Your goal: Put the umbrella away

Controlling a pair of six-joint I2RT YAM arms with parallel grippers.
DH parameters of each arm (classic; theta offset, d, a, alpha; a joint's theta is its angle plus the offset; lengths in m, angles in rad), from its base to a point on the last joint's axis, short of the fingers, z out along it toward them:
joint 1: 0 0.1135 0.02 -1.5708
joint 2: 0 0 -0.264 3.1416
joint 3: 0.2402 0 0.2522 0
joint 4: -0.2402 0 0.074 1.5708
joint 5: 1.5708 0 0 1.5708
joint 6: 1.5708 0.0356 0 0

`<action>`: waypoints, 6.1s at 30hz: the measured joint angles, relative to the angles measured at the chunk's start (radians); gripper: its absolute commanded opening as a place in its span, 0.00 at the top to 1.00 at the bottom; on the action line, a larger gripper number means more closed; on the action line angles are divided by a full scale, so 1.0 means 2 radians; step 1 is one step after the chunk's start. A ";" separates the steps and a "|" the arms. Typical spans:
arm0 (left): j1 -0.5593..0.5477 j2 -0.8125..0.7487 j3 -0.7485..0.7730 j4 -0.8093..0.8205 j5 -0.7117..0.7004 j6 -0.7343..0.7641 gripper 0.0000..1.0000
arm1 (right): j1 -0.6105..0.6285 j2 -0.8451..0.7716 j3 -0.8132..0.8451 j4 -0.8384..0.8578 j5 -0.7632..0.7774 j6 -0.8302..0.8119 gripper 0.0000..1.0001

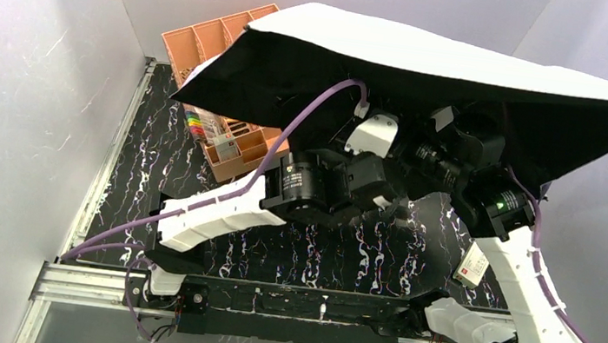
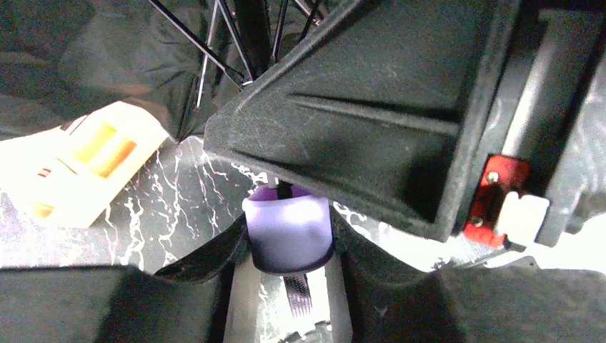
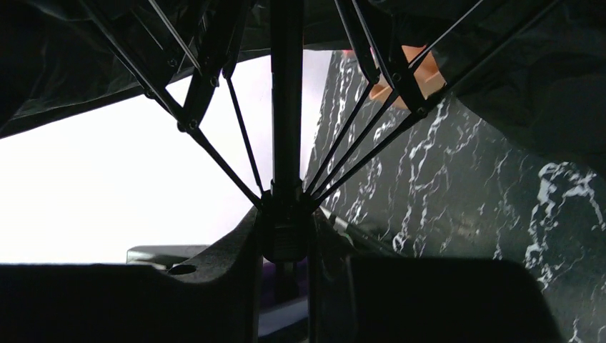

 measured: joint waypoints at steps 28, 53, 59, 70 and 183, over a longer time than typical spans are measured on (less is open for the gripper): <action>0.018 -0.060 -0.373 0.135 0.055 -0.101 1.00 | 0.009 -0.045 -0.316 0.144 0.001 0.068 0.92; 0.072 -0.090 -0.572 0.375 0.168 -0.065 1.00 | 0.008 -0.268 -0.464 0.083 0.168 0.061 0.36; 0.086 -0.090 -0.579 0.400 0.197 -0.057 1.00 | 0.007 -0.286 -0.465 0.038 0.186 0.060 0.36; 0.124 -0.095 -0.588 0.394 0.197 -0.051 1.00 | -0.016 -0.211 -0.486 0.041 0.179 0.051 0.34; 0.320 -0.141 -0.539 0.398 0.421 0.172 0.26 | -0.123 0.119 -0.292 0.147 0.094 -0.241 0.71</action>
